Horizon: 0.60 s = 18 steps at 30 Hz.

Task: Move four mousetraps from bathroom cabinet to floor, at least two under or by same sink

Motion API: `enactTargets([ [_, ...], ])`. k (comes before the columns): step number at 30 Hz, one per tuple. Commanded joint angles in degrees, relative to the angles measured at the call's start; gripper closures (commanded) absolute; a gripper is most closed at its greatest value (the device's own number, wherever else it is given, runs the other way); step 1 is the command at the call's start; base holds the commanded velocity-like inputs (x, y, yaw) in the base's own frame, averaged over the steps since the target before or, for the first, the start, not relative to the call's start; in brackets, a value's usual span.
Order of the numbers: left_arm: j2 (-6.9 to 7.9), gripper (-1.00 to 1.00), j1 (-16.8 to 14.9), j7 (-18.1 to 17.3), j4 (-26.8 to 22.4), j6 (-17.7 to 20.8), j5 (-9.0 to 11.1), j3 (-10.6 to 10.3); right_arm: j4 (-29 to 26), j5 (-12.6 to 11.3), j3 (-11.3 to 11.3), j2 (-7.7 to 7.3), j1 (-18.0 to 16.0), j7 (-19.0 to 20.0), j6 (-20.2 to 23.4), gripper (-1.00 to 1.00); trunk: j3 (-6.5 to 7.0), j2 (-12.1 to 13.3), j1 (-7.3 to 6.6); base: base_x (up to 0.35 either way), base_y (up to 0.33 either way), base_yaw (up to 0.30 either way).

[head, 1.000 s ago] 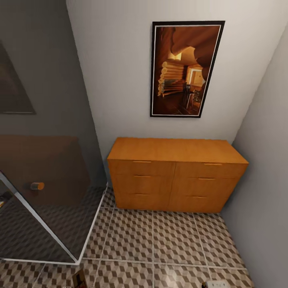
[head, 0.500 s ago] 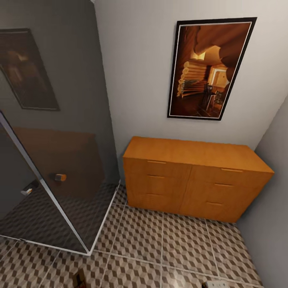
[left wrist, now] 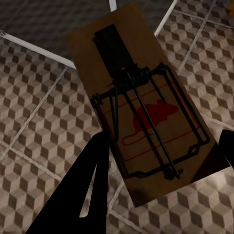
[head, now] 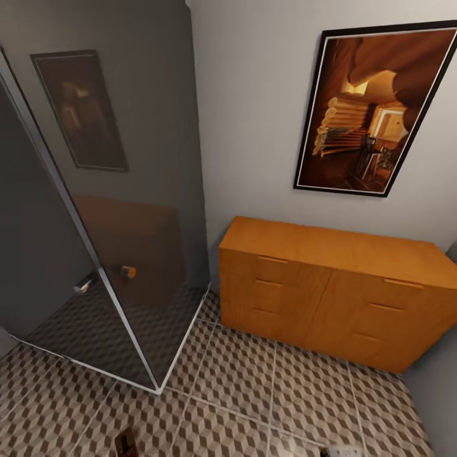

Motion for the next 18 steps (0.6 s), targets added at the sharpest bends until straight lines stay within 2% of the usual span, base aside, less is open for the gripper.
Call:
enactTargets([
  [1,-0.05,1.00,-0.1,0.2,0.2,-0.3,0.3,-0.5,-0.1,-0.4,0.5,-0.06,0.0,-0.4,-0.1,1.00,-0.12,-0.1,0.03,0.000,0.000,0.256],
  [18,-0.06,1.00,-0.1,0.2,0.2,-0.3,0.3,-0.5,-0.1,-0.3,0.5,0.03,0.0,-0.4,-0.1,1.00,-0.12,-0.1,0.03,0.000,0.000,0.256],
])
